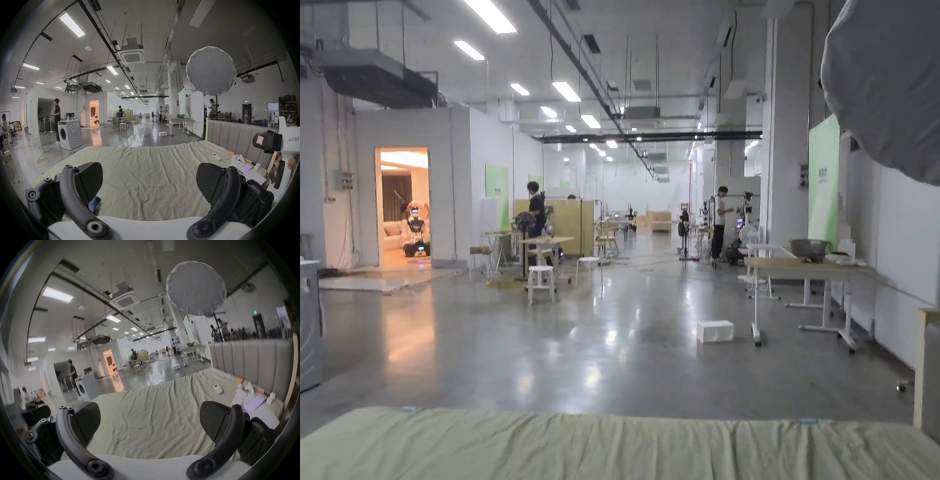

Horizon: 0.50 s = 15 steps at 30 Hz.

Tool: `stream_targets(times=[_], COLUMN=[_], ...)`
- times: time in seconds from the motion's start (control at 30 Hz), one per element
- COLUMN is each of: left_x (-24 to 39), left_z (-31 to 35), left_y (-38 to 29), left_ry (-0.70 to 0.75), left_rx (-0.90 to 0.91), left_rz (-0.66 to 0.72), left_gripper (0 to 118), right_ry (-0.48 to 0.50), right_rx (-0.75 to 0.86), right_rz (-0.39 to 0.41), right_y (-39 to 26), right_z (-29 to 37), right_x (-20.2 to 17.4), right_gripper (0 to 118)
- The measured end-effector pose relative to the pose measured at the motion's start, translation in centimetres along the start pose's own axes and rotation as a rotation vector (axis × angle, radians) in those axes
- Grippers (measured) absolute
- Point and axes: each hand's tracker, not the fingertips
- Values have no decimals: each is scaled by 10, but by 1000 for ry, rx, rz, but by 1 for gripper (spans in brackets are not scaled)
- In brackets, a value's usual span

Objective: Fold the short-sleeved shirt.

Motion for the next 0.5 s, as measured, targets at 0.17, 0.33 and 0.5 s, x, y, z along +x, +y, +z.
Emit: stream_targets(times=[0.17, 0.33, 0.5], left_x=[0, 3, 9], left_z=[0, 0, 0], left_y=[0, 3, 6], left_ry=[-8, -24, 0], left_rx=[-14, -11, -19], left_rz=[-19, 9, -42], left_gripper=[115, 115, 115], right_ry=[-88, -157, -131], right_rx=[-102, -120, -67], right_rz=[32, 59, 85], right_y=[15, 22, 20], right_z=[-8, -6, 0], right_x=[-20, -35, -39], right_gripper=[118, 118, 118])
